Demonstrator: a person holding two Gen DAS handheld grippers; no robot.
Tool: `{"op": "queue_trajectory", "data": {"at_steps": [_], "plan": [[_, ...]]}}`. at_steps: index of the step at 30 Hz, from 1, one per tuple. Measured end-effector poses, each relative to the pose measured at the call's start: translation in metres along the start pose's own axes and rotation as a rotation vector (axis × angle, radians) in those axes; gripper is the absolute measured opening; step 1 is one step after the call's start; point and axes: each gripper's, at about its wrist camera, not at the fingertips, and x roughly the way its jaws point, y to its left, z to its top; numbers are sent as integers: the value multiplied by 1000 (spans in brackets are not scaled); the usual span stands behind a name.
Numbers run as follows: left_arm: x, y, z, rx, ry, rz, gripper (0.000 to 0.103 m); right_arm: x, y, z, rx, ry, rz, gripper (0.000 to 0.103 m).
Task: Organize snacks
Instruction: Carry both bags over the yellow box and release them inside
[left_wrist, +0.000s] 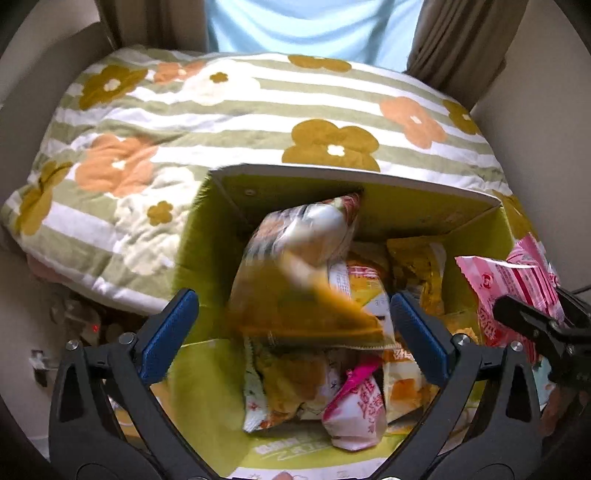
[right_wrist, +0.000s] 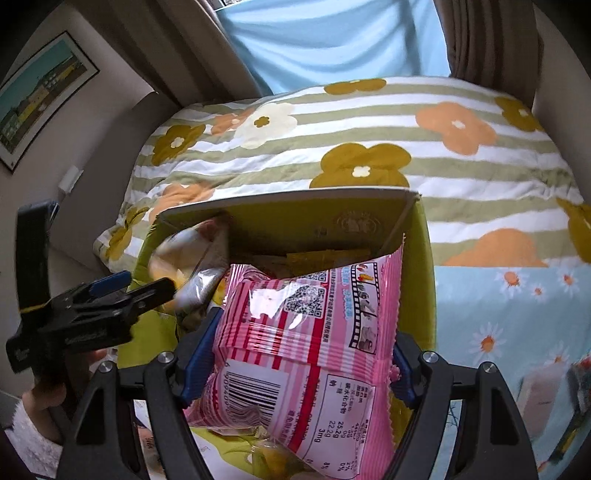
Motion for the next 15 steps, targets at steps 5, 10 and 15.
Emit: {"op": "queue_trajectory", "data": {"at_steps": [5, 10, 15], "plan": [[-10, 7, -12, -12, -3, 7, 103, -1, 1, 0, -14, -29, -25, 76], [-14, 3, -26, -8, -8, 32, 103, 8, 4, 0, -30, 6, -33, 76], [-18, -2, -34, -8, 8, 65, 103, 17, 7, 5, -31, 22, -9, 76]]}}
